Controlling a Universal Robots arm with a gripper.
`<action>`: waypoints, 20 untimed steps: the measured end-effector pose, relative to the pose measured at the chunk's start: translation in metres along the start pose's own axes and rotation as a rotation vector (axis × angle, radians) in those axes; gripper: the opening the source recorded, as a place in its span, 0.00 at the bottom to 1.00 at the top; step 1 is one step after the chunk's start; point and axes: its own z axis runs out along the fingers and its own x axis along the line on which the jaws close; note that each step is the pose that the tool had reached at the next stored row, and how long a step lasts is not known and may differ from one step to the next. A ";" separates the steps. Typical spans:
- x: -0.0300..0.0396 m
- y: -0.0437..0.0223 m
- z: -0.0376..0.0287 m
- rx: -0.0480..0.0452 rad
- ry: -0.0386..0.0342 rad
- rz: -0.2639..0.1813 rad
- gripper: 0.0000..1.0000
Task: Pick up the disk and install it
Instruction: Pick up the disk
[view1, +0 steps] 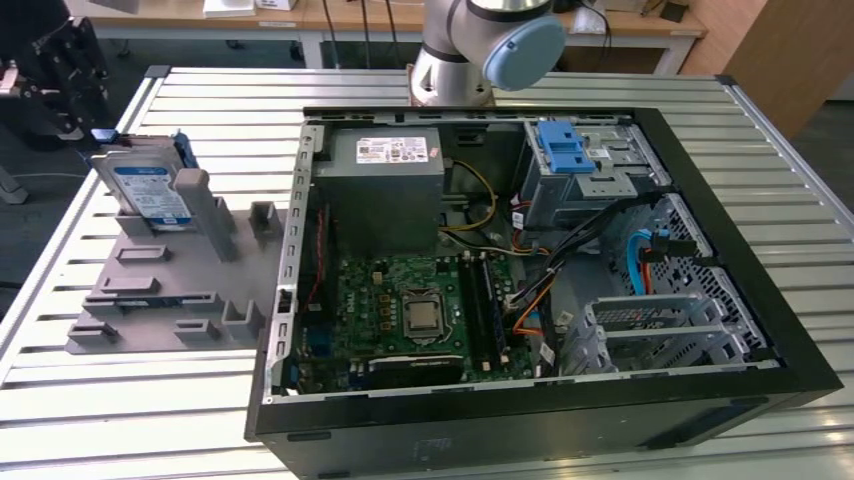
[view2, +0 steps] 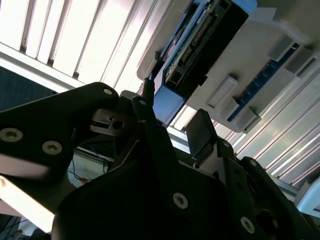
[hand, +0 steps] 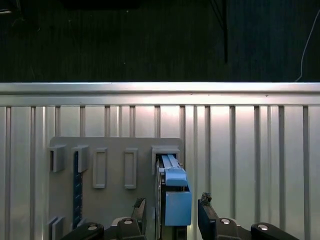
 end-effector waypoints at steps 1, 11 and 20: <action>-0.0001 0.0000 0.0017 0.0000 0.0000 0.000 0.53; 0.0000 0.0001 0.0153 -0.0002 0.0001 -0.001 0.53; 0.0001 0.0001 0.0222 0.0000 0.0000 -0.001 0.53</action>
